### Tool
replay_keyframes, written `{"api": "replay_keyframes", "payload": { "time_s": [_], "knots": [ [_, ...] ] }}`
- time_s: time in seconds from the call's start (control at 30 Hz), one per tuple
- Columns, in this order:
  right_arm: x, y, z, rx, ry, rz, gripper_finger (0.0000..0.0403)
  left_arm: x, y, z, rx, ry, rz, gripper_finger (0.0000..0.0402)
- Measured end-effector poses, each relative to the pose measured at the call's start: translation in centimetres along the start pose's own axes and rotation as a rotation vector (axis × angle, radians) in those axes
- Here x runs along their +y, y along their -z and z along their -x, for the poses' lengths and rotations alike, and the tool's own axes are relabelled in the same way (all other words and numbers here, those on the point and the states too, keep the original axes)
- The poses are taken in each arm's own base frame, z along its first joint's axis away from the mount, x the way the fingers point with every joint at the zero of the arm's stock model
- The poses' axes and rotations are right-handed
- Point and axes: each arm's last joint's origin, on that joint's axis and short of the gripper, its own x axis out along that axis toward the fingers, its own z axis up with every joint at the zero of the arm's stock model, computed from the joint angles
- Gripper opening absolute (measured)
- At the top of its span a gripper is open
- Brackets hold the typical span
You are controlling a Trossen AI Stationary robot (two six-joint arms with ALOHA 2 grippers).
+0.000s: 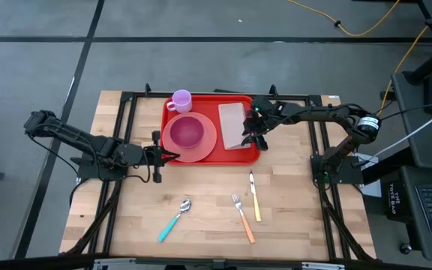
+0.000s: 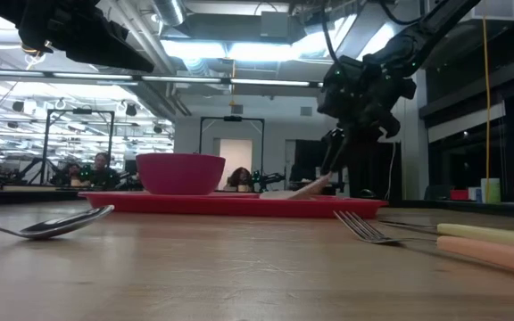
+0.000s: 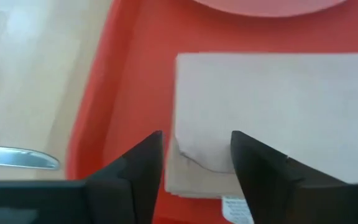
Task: Set up tray
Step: Put the white table napkin on top of the orange serving tray to the right of the light orange plate
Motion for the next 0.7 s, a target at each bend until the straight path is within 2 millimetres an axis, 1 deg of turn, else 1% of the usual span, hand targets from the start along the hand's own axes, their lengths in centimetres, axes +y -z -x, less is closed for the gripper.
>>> {"api": "replay_keyframes", "payload": {
  "time_s": [0.17,0.27,0.7],
  "knots": [
    [-0.16,0.11,0.01,0.036,0.057,0.003,0.0238,0.00,0.00,0.00,0.000,0.000,0.000,0.0006],
    [-0.16,0.12,0.01,0.038,0.058,0.003,0.0254,0.00,0.01,0.00,0.001,0.000,0.000,0.0003],
    [0.17,0.59,-0.01,0.089,0.036,-0.020,0.0260,0.00,0.01,0.00,0.001,0.000,0.000,0.0004]
  ]
}}
